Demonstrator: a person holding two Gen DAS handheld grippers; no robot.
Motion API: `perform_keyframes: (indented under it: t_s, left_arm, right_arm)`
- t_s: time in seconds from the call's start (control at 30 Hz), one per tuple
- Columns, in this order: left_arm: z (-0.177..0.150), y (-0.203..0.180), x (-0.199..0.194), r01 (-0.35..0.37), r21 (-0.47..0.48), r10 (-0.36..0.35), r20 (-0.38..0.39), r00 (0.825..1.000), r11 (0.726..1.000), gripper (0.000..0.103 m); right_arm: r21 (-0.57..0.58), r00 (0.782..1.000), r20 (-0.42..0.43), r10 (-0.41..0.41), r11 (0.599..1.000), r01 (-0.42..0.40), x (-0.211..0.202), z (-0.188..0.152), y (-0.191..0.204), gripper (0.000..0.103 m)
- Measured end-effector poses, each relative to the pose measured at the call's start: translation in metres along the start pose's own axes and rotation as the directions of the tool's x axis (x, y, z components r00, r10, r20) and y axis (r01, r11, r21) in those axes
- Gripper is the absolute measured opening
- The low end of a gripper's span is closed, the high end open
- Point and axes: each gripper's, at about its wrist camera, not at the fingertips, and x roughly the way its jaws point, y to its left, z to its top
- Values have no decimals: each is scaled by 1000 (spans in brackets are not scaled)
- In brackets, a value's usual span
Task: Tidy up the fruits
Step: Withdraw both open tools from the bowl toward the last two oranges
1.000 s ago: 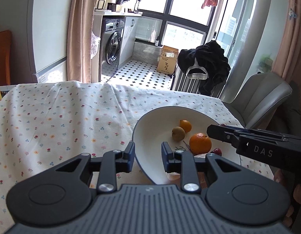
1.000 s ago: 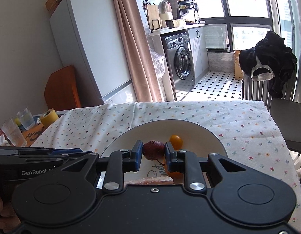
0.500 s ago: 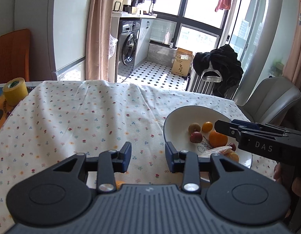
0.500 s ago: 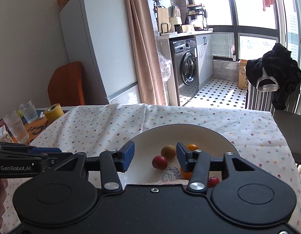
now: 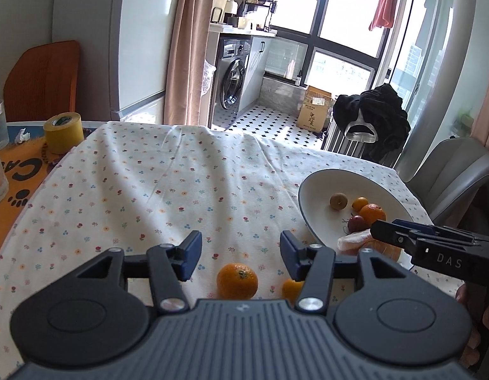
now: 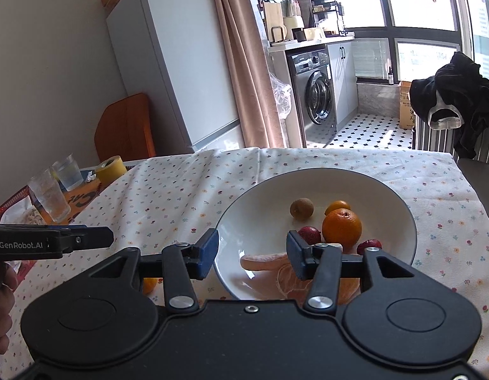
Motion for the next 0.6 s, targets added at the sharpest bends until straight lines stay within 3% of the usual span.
perform_keyframes:
  t_s: [0.07, 0.1, 0.13, 0.2, 0.3, 0.37, 0.43, 0.6]
  left_arm:
    - [-4, 3, -6, -9, -11, 9, 1, 1000, 1000, 55]
    - [-6, 4, -9, -12, -13, 12, 3, 1000, 1000, 60]
    - [-8, 5, -12, -16, -14, 16, 9, 1000, 1000, 73]
    - [-13, 7, -18, -21, -15, 22, 28, 999, 1000, 79]
    - [-20, 11, -21, -19, -25, 19, 25, 999, 1000, 79]
    - [-23, 14, -22, -15, -35, 16, 18, 1000, 999, 79]
    - [-26, 17, -24, -15, -38, 15, 15, 1000, 999, 79]
    - [-32, 24, -31, 16, -60, -15, 21, 1000, 998, 80]
  right_arm:
    - [-5, 1000, -2, 10, 1000, -10, -4, -3, 4, 48]
    - [-7, 1000, -3, 16, 1000, -16, -6, -4, 6, 49]
    - [-9, 1000, -4, 20, 1000, -20, -8, -6, 7, 51]
    - [-8, 999, -11, 31, 999, -31, -11, -9, 10, 54]
    - [-21, 999, -19, 30, 999, -30, -13, -12, 15, 55]
    - [-23, 999, -21, 24, 999, -25, -15, -14, 18, 61]
    - [-15, 999, -15, 28, 999, -29, -18, -16, 19, 75]
    - [-34, 999, 1, 42, 999, -42, -25, -21, 28, 97]
